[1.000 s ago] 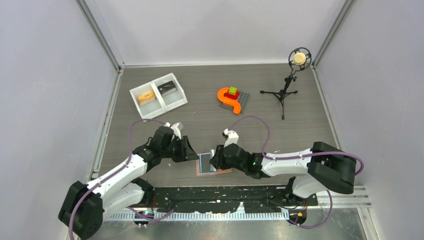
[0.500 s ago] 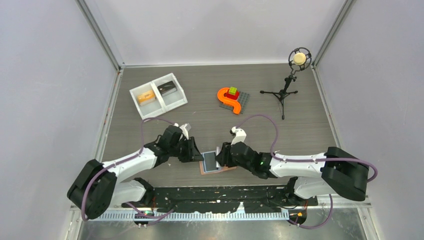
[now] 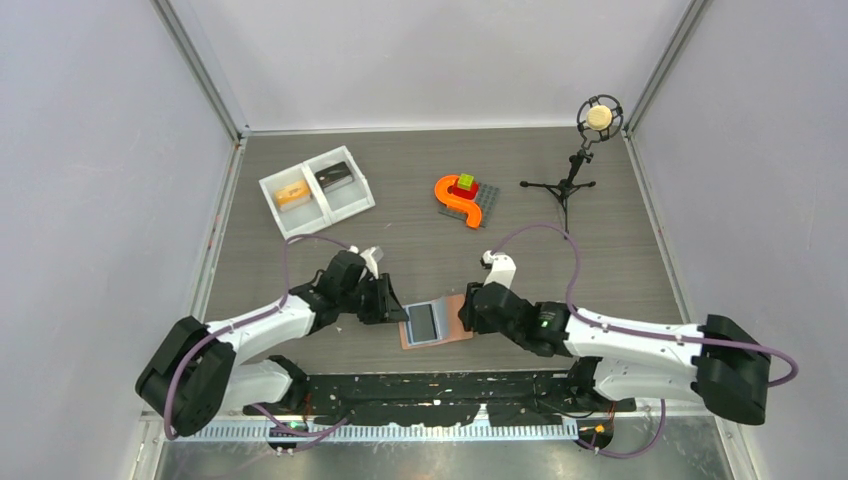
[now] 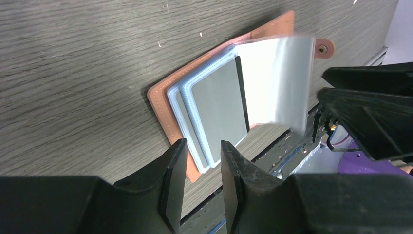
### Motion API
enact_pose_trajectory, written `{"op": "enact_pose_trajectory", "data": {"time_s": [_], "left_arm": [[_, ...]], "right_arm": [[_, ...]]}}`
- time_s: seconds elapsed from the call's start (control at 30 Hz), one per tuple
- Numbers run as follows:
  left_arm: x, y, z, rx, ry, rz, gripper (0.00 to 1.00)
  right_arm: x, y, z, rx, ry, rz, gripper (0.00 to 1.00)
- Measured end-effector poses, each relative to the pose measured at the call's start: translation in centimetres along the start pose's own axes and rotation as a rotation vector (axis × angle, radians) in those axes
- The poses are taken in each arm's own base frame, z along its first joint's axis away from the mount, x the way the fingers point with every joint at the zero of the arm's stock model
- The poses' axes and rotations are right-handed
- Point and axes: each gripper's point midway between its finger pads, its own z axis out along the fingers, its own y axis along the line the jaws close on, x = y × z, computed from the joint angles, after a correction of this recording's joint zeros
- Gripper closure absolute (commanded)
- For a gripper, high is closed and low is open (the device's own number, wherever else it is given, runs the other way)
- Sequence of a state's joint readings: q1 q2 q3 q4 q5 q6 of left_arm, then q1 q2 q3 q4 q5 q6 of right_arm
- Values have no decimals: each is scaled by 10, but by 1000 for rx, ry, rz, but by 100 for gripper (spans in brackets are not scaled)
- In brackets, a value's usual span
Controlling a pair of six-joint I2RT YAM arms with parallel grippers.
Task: Take the credit cards out of the card holder
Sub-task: Remove the credit card from the card holder.
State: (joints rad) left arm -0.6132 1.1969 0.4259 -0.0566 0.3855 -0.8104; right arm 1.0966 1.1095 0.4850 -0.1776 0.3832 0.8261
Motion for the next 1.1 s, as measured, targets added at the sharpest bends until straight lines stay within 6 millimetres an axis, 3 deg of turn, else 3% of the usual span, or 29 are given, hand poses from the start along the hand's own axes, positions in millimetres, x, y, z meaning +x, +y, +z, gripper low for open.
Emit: {"op": "enact_pose_trajectory", "data": {"time_s": [0.2, 0.33, 0.67, 0.97, 1.1], "left_arm": [[-4, -10, -7, 32, -27, 24, 66], [-4, -16, -10, 52, -37, 37, 66], [-5, -13, -10, 23, -51, 16, 67], [-30, 0, -52, -95, -281, 4, 64], [-30, 10, -60, -136, -320, -7, 64]], "right_arm": [[-36, 29, -31, -131, -83, 39, 61], [-45, 49, -38, -221, -96, 38, 65], [-28, 88, -19, -332, 11, 9, 68], [-8, 142, 6, -339, 99, -30, 68], [4, 151, 25, -303, 130, -49, 68]]}}
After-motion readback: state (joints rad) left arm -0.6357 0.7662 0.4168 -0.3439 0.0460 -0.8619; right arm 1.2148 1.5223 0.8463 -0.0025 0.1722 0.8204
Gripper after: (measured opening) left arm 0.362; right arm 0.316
